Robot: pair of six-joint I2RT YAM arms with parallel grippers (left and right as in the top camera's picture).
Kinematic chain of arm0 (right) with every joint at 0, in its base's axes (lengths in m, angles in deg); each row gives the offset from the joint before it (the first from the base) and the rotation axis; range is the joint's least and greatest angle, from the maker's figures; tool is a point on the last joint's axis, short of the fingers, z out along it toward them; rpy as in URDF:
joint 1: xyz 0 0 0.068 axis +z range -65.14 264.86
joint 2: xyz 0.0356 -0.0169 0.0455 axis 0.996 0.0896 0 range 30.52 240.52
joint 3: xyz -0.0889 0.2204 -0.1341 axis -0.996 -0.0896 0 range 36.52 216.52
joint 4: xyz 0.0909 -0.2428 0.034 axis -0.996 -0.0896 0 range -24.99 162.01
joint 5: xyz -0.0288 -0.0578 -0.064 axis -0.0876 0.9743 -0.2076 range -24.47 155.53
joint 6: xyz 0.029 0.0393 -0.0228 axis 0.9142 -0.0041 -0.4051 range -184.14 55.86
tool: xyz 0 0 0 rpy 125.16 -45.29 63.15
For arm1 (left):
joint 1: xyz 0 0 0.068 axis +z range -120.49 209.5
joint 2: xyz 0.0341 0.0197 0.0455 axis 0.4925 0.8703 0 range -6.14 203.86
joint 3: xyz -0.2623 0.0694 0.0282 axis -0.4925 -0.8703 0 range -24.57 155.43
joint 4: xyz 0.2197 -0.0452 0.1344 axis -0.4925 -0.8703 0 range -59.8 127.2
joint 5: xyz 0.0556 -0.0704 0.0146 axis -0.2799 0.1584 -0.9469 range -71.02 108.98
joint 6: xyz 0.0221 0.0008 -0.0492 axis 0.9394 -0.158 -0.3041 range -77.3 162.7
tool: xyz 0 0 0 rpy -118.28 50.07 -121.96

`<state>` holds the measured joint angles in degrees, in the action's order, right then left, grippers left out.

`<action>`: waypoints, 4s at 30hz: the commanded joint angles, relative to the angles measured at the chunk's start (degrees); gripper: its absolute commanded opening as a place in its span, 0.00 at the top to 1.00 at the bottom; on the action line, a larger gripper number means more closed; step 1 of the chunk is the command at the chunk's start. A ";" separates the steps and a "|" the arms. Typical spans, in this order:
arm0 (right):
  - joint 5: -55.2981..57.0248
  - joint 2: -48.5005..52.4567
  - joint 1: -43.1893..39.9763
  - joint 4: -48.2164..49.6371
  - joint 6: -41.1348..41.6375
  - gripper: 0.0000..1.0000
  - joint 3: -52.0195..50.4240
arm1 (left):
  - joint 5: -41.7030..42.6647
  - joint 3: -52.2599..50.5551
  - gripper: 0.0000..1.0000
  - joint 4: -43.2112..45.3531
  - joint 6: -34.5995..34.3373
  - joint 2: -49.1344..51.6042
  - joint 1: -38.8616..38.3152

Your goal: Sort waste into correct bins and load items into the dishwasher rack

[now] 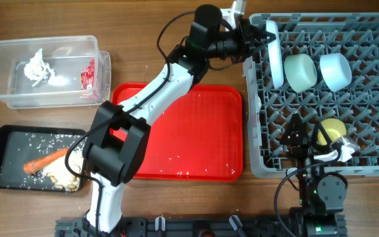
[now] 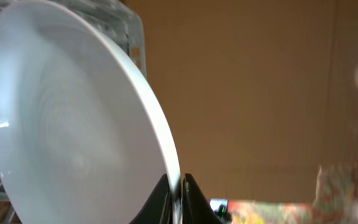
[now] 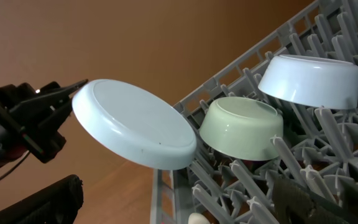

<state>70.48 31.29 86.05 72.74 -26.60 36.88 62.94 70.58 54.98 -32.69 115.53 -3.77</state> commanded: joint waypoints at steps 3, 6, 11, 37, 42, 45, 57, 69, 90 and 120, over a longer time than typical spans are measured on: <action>-0.28 -0.35 -0.04 0.20 0.59 0.00 -0.07 | -5.29 0.44 0.00 -4.59 -1.60 -0.70 0.50; -0.28 -0.35 -0.04 0.20 0.59 0.00 -0.07 | -4.68 0.44 0.00 -10.86 2.80 -0.74 0.81; -0.28 -0.35 -0.04 0.20 0.59 0.00 -0.07 | -11.96 0.44 0.00 -31.69 19.61 -9.22 3.45; -0.28 -0.35 -0.04 0.20 0.59 0.00 -0.07 | -62.49 -1.53 0.00 -103.41 50.62 -69.09 13.84; -0.28 -0.35 -0.04 0.20 0.61 0.00 -0.07 | -64.98 -33.51 0.00 -67.49 51.43 -88.11 21.16; -0.28 -0.35 -0.04 0.20 0.59 0.00 -0.07 | -64.22 -50.58 0.00 -51.15 51.36 -97.15 24.06; -0.28 -0.35 -0.04 0.20 0.55 0.00 -0.07 | -57.92 -92.65 0.00 -23.12 50.97 -121.50 28.57; -0.28 -0.35 -0.04 0.20 0.61 0.00 -0.07 | -57.70 -94.79 0.00 -20.57 50.99 -121.35 28.57; -0.28 -0.35 -0.04 0.20 0.59 0.00 -0.07 | -57.70 -94.79 0.00 -20.57 50.99 -121.33 28.57; -0.28 -0.35 -0.04 0.20 0.59 0.00 -0.07 | -57.70 -94.79 0.00 -20.57 50.99 -121.33 28.57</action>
<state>70.48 31.29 86.05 72.74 -26.60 36.88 4.98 -23.86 34.26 18.25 -5.36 24.45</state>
